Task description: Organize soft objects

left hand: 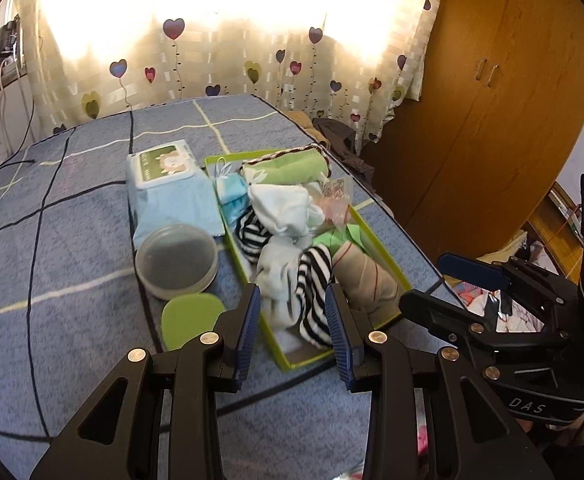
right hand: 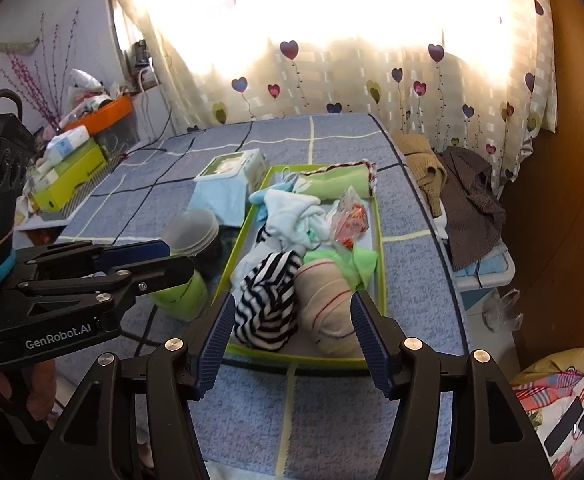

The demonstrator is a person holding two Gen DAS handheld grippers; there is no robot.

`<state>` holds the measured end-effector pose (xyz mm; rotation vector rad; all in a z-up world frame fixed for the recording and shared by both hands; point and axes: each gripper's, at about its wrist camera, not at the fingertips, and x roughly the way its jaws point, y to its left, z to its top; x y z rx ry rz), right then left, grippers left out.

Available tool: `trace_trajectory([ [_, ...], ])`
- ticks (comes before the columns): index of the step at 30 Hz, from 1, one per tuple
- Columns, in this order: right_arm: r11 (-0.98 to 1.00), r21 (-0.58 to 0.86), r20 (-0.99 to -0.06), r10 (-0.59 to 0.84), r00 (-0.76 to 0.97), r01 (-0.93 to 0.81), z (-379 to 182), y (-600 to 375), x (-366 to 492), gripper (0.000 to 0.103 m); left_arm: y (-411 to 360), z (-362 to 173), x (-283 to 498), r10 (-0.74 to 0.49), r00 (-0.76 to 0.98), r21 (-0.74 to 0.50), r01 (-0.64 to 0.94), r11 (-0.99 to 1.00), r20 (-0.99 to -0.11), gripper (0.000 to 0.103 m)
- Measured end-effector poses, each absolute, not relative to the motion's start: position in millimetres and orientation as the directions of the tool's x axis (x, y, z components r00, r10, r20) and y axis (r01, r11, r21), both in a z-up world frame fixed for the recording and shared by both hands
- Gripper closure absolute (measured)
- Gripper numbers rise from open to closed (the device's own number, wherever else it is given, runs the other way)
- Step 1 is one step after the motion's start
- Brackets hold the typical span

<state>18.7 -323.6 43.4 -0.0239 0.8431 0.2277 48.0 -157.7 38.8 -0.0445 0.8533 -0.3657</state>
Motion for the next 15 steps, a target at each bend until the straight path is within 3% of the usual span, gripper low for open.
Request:
trace_trajectory([
  [15, 0.97, 0.035, -0.755, 0.182, 0.63, -0.239, 38, -299, 1, 0.042, -136, 31, 25, -0.302, 0.612, -0.187, 0.245, 0.951, -0.731, 0.068],
])
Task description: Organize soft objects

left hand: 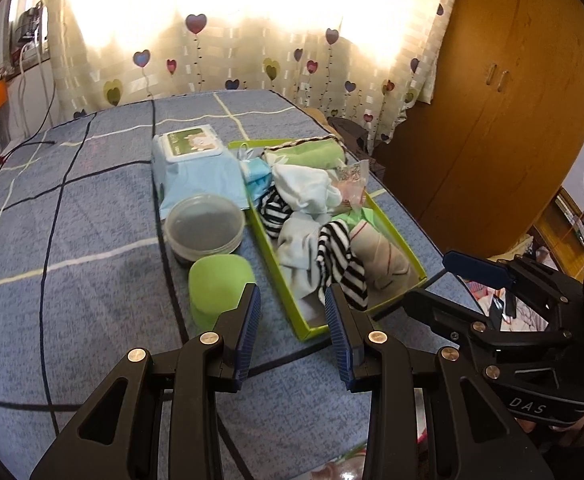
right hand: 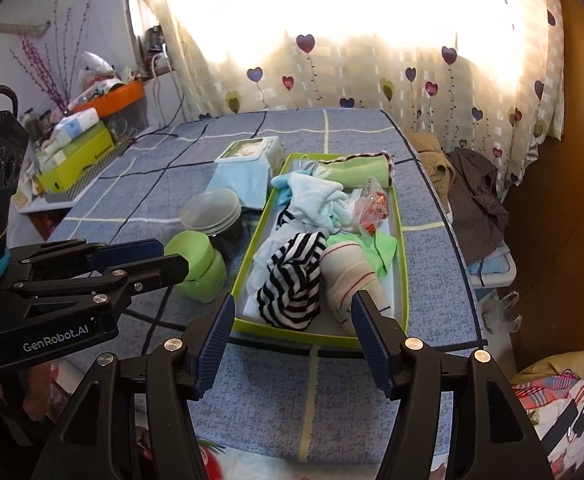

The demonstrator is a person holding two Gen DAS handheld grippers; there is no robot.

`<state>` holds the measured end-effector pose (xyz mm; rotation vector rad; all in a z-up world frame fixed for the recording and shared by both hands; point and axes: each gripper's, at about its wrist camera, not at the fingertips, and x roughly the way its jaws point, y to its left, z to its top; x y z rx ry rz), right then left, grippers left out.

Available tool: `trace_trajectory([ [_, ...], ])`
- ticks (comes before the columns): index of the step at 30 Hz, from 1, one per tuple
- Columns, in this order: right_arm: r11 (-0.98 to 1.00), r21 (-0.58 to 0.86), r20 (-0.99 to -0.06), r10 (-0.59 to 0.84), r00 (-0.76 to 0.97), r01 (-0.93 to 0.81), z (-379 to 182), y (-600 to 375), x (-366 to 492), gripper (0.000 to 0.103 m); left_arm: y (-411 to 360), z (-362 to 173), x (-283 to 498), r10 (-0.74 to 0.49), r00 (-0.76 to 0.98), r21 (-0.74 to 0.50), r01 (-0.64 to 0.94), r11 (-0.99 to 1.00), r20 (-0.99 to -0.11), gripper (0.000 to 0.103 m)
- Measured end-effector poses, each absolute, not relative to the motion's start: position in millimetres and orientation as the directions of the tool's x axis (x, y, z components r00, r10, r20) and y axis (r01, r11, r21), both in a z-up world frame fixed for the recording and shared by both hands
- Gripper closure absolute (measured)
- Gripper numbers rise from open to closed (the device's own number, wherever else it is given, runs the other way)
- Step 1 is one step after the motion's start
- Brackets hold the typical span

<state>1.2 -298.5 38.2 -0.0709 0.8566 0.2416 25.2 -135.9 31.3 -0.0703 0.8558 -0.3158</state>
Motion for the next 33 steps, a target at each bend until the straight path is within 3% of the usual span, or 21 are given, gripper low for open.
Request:
trace_trajectory([
  [5, 0.969, 0.024, -0.761, 0.178, 0.624, -0.246, 37, -293, -2, 0.042, -132, 30, 17, -0.256, 0.632, -0.142, 0.226, 0.964, -0.731, 0.068],
  [33, 0.961, 0.014, -0.777, 0.184, 0.603, -0.275, 25, -277, -12, 0.041, -121, 9, 6, -0.228, 0.595, -0.144, 0.185, 0.972, -0.771, 0.068],
])
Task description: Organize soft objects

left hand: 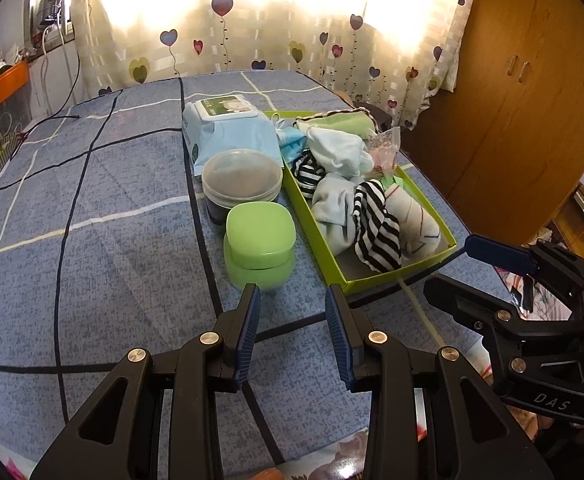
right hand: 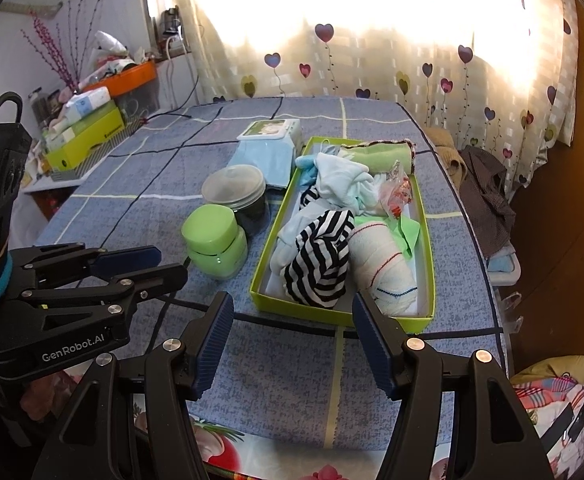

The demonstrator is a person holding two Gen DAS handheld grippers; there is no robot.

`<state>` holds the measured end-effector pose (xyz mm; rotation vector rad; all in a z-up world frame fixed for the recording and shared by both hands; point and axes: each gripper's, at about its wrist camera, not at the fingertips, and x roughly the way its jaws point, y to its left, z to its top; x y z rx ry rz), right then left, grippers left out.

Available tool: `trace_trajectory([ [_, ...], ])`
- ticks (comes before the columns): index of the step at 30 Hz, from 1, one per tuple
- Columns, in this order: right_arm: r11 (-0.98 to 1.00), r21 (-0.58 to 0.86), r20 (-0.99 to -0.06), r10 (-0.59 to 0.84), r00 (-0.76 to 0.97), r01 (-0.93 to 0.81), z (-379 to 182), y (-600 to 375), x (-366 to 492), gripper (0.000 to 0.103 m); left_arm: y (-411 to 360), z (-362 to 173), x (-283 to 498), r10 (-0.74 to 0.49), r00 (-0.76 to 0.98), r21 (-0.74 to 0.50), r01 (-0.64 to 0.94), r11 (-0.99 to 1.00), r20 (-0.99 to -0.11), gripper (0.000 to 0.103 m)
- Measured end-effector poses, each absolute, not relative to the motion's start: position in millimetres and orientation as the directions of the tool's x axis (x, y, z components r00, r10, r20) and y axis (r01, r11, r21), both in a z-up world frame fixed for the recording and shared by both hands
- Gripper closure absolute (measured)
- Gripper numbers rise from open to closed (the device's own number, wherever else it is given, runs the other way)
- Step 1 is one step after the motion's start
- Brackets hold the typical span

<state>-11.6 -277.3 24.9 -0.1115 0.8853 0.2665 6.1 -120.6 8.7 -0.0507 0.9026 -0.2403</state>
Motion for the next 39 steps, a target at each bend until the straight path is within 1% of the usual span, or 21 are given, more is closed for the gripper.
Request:
trace_trajectory([
  [39, 0.963, 0.012, -0.79, 0.174, 0.589, -0.268, 15, -281, -7, 0.038, -123, 3, 8, -0.226, 0.582, -0.138, 0.192, 0.972, -0.781, 0.068],
])
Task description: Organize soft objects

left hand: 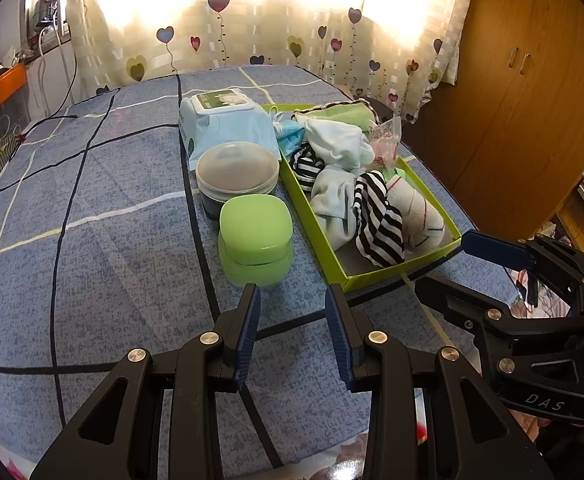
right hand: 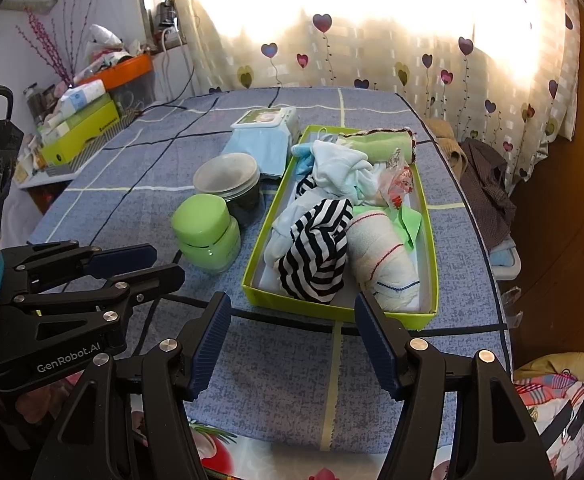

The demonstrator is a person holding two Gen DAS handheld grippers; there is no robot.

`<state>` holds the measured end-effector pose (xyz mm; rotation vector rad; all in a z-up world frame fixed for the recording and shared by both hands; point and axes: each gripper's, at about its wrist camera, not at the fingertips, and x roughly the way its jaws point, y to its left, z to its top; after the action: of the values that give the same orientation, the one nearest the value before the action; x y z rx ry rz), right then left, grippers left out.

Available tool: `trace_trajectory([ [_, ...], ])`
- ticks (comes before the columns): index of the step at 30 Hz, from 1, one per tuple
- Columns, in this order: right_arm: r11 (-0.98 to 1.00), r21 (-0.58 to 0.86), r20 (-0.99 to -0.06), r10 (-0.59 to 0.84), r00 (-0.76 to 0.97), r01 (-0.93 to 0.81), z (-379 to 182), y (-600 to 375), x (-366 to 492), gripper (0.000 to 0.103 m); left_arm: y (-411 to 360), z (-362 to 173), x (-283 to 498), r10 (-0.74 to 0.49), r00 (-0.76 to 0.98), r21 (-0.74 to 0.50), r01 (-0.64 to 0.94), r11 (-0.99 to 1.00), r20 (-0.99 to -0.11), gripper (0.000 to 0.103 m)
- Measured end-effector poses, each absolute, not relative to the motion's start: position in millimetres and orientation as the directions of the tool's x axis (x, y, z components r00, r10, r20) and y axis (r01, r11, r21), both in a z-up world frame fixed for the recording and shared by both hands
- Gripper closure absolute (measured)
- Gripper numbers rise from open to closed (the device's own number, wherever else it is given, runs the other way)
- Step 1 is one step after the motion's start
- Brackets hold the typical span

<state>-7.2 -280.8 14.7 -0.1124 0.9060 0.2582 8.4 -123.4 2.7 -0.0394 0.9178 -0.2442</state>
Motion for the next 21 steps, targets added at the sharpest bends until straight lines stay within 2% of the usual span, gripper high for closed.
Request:
trace_trajectory([
  [21, 0.962, 0.014, -0.797, 0.176, 0.577, -0.274, 7.4, -279.3, -6.7, 0.038, -126.3, -2.2, 9.8, -0.224, 0.569, -0.135, 0.194, 0.972, -0.791, 0.068],
])
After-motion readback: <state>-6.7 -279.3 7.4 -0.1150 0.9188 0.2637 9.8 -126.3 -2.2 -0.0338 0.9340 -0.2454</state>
